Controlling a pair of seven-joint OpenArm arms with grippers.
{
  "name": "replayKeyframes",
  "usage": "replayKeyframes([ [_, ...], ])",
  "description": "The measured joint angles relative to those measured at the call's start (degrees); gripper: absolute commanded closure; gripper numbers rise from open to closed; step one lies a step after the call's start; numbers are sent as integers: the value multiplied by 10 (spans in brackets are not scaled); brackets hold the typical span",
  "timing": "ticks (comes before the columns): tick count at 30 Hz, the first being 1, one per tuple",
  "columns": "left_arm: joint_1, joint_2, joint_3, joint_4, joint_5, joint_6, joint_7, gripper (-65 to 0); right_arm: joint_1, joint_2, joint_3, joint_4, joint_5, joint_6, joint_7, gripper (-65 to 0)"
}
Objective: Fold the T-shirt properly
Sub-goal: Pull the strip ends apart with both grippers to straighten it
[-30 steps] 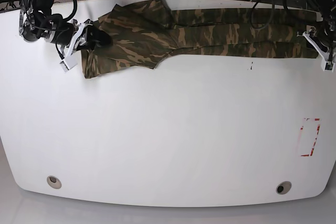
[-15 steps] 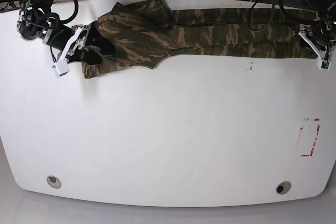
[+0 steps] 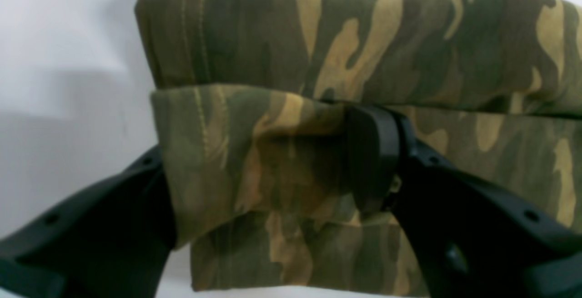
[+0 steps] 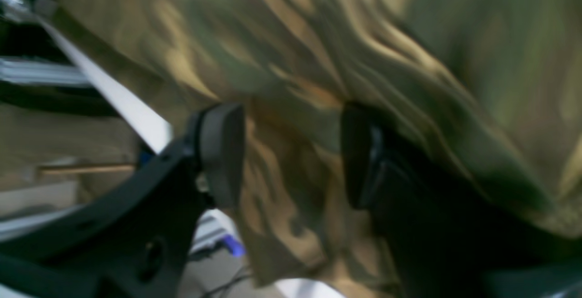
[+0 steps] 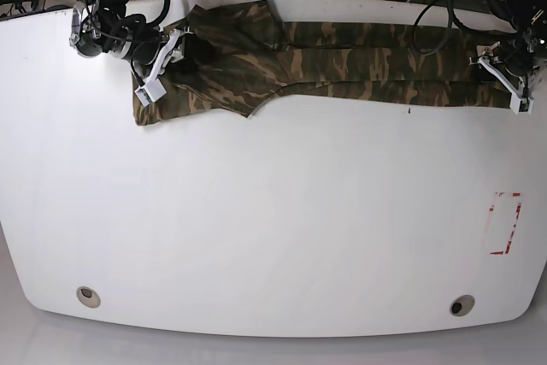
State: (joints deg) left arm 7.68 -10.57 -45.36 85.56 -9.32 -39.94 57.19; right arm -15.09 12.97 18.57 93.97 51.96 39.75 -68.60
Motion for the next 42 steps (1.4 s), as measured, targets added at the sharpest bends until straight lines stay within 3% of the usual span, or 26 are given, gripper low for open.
replayKeyframes([
  [3, -10, 0, 0, -5, -1, 0, 0, -376, 23, -1, 4, -10, -50, 2, 26, -306],
  [9, -28, 15, 33, -5, 7, 4, -8, -376, 72, 8, 92, -75, -114, 13, 54, -306],
  [16, -75, 44, 59, -9, 3, 2, 4, -382, 122, 36, 96, -123, -161, 5, 58, -301],
  [22, -103, 47, 17, -13, -62, 0, 92, -385, 116, 43, 95, -105, -167, 6, 49, -301],
  [26, -97, 21, 1, -23, -127, -1, 128, -385, 114, 40, 93, -92, -173, 3, 39, -301],
  [32, -82, -13, -10, -23, -162, 0, 135, -385, 112, 39, 93, -92, -173, 3, 39, -300],
  [42, -55, -41, -33, -23, -164, 0, 133, -385, 107, 38, 93, -89, -172, 3, 41, -300],
])
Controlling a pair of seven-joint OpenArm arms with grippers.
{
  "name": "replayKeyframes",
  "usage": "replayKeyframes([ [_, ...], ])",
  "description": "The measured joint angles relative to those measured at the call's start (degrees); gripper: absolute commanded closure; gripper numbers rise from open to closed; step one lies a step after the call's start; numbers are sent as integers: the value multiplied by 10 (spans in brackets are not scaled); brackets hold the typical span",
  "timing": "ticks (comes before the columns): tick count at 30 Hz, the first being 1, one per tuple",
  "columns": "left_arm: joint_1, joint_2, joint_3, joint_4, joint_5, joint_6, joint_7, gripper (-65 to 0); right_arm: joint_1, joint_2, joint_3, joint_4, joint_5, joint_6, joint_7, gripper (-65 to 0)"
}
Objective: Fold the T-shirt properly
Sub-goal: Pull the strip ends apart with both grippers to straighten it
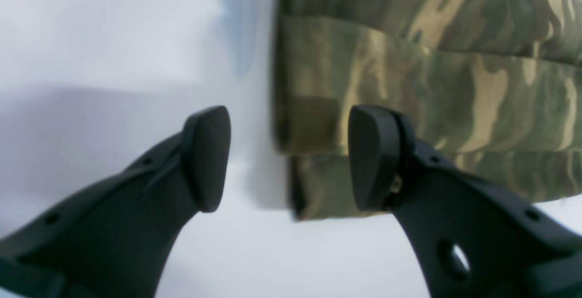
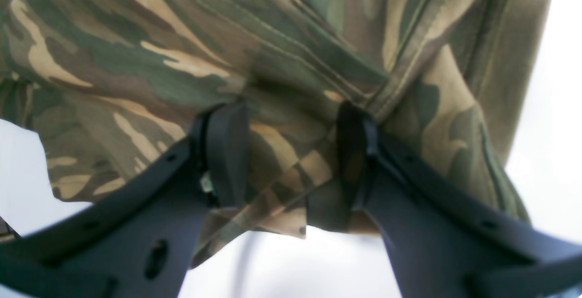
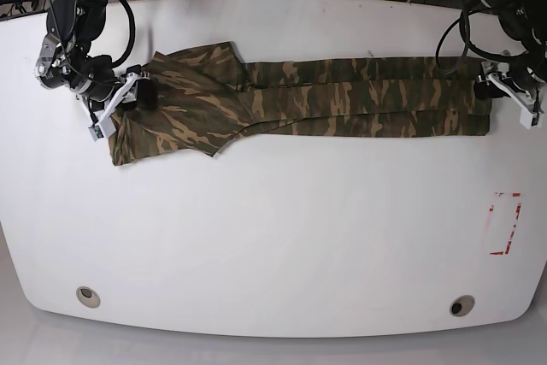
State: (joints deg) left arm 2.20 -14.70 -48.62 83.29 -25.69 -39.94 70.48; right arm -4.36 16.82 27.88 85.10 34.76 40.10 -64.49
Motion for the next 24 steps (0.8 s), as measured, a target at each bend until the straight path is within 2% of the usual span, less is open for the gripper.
replayKeyframes([
  [4, 18, -12, 2, -1, 4, 0, -16, -385, -1, 0, 0, 0, 0, 0, 0, -300],
  [9, 30, -5, 29, -3, 5, 0, -28, -385, -5, 0, 0, 0, 19, 0, -2, -300],
  [14, 25, 0, 60, -3, 1, 0, -33, -385, -10, 0, 0, 0, 42, -1, -3, -300],
  [24, -8, 10, 59, -46, -7, 0, -53, -383, -11, 0, 0, 0, 51, -2, -3, -300],
])
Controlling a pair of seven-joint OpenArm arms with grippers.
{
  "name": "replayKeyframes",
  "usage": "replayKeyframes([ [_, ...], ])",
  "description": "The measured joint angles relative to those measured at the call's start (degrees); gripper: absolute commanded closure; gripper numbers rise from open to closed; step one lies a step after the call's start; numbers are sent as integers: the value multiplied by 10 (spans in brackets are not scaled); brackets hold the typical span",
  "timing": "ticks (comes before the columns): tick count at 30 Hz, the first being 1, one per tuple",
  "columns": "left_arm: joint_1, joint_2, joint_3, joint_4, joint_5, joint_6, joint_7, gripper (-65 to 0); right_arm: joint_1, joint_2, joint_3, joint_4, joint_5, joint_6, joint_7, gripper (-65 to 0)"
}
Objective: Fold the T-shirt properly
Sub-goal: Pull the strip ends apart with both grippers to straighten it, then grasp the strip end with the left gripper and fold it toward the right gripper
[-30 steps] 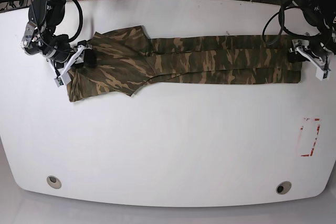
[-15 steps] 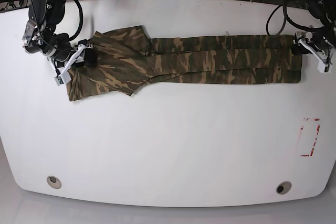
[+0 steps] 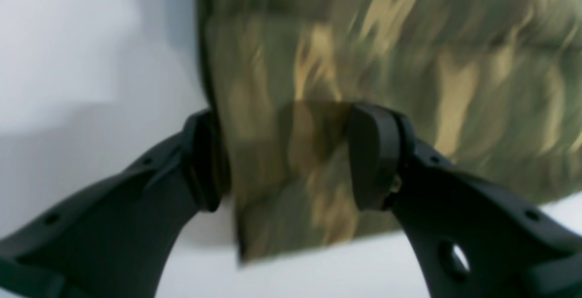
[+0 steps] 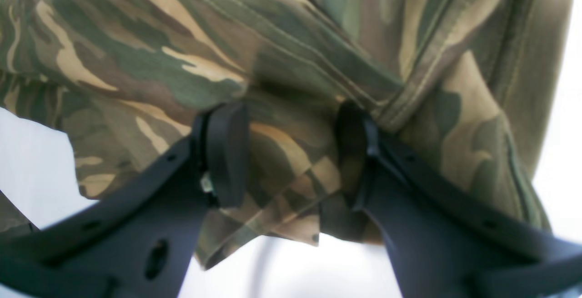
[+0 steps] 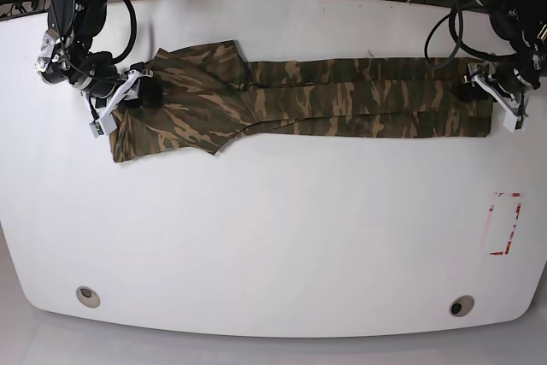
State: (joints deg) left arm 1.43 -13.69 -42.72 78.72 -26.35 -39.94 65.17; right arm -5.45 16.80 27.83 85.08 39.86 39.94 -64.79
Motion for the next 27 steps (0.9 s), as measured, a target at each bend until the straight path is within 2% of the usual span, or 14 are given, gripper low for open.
replayKeyframes([
  [5, -5, -2, -1, -22, -10, 0, -12, -378, 0, 0, 0, 0, 0, 0, 0, -300],
  [7, -5, -2, -1, -22, -12, 0, -12, -350, 0, 0, 0, 0, 0, 0, 0, -300],
  [8, -5, -2, -1, -22, -12, 0, -12, -312, 0, 0, 0, 0, 0, 0, 0, -298],
  [10, -5, -2, -1, -23, -8, 0, -13, -147, 0, 0, 0, 0, 0, 0, 0, -298],
  [13, -3, -1, -1, -24, -6, 0, -10, -3, 0, 0, 0, 0, 0, 0, 0, -298],
  [20, 0, 3, 3, -7, -5, 0, 0, 0, 0, 0, 0, 0, 0, 0, 0, -298],
  [23, 10, 18, 12, 54, 17, 1, 28, 0, 0, 0, 0, -1, 0, 0, 0, -298],
  [27, 22, 37, 67, 162, 16, 2, 26, 0, 0, 0, 0, -1, 0, 0, 0, -298],
])
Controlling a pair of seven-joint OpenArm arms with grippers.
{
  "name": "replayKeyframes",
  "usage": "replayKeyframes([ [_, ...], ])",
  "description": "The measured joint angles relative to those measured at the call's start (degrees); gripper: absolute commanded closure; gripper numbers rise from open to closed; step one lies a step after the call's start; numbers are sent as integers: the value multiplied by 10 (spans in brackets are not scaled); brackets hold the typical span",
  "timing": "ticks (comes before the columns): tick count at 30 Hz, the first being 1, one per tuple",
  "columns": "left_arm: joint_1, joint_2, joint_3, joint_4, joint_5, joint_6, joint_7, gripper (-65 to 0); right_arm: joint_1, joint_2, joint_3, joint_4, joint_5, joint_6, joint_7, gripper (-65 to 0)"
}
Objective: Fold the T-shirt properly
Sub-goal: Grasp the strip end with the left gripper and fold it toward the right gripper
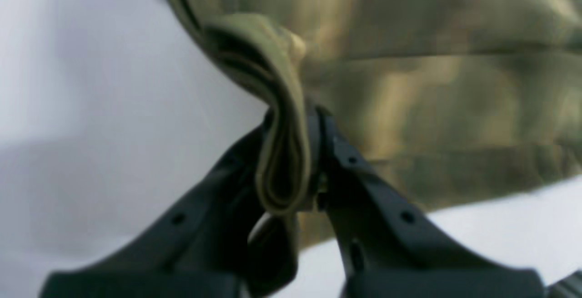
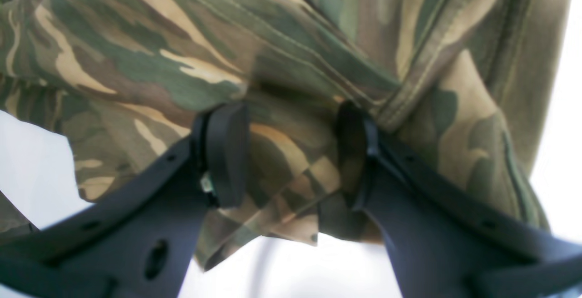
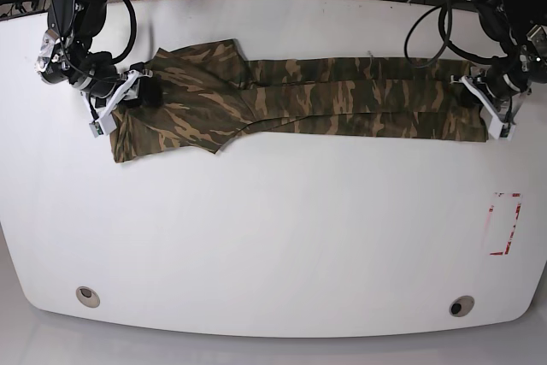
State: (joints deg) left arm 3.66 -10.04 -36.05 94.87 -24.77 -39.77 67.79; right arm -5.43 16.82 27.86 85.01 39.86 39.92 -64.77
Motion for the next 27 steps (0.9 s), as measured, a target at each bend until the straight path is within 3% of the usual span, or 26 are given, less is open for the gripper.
replayKeyframes([
  [6, 12, 2, 143, 122, -5, -2, 0, 0, 0, 0, 0, 0, 0, 0, 0, -298],
  [13, 2, 49, 260, 150, -1, -2, 3, 0, 0, 0, 0, 0, 0, 0, 0, -298],
  [23, -18, 99, 376, 148, 0, -2, 1, 0, -3, 0, 0, 0, 3, 0, 1, -298],
  [27, -19, 99, 400, 149, 1, -2, -1, 0, -2, 0, 0, 0, 2, 0, 0, -298],
])
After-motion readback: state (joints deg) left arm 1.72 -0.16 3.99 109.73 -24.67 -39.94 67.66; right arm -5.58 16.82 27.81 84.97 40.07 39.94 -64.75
